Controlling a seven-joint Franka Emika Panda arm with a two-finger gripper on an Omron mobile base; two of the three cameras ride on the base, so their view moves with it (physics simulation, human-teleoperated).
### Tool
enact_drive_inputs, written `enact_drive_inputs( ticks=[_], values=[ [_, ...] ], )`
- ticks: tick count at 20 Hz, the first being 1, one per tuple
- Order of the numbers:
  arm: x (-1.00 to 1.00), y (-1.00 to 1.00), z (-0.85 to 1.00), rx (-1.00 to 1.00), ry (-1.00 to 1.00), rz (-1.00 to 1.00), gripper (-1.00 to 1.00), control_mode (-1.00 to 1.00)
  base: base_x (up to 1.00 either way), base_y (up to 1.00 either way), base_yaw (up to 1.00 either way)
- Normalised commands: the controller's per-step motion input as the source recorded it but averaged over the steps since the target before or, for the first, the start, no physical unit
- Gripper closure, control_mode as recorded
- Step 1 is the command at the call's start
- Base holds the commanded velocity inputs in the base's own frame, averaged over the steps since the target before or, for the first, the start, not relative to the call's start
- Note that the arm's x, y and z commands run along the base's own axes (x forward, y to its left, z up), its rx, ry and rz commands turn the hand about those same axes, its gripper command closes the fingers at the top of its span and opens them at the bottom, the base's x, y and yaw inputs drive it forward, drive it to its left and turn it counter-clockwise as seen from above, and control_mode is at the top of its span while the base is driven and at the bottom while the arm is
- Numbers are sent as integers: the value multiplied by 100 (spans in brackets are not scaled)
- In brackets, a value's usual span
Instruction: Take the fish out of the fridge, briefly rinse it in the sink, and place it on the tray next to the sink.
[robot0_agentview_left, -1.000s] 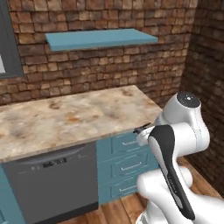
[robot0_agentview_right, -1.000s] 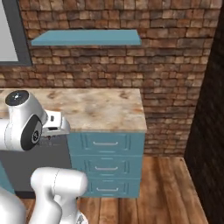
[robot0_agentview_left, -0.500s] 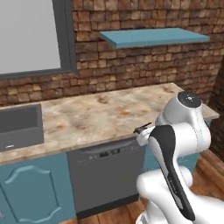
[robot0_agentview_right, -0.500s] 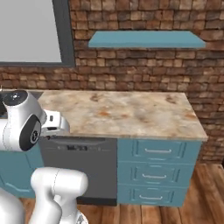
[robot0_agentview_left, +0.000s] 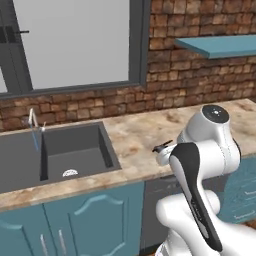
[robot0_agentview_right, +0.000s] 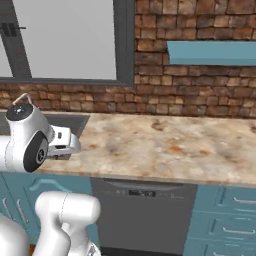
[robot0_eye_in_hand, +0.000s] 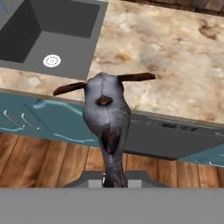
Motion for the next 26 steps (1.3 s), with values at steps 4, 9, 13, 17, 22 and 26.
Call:
enact_drive_inputs(
  ticks=[4, 9, 13, 17, 22, 26],
  values=[
    [0, 0, 0, 0, 0, 0, 100, 100, 3, 99, 8],
    [0, 0, 0, 0, 0, 0, 100, 100, 32, 35, -4],
    [0, 0, 0, 0, 0, 0, 100, 100, 2, 19, -3],
    [0, 0, 0, 0, 0, 0, 100, 100, 0, 64, -8],
    [0, 0, 0, 0, 0, 0, 100, 100, 7, 31, 4],
    [0, 0, 0, 0, 0, 0, 100, 100, 31, 5, 0]
  ],
)
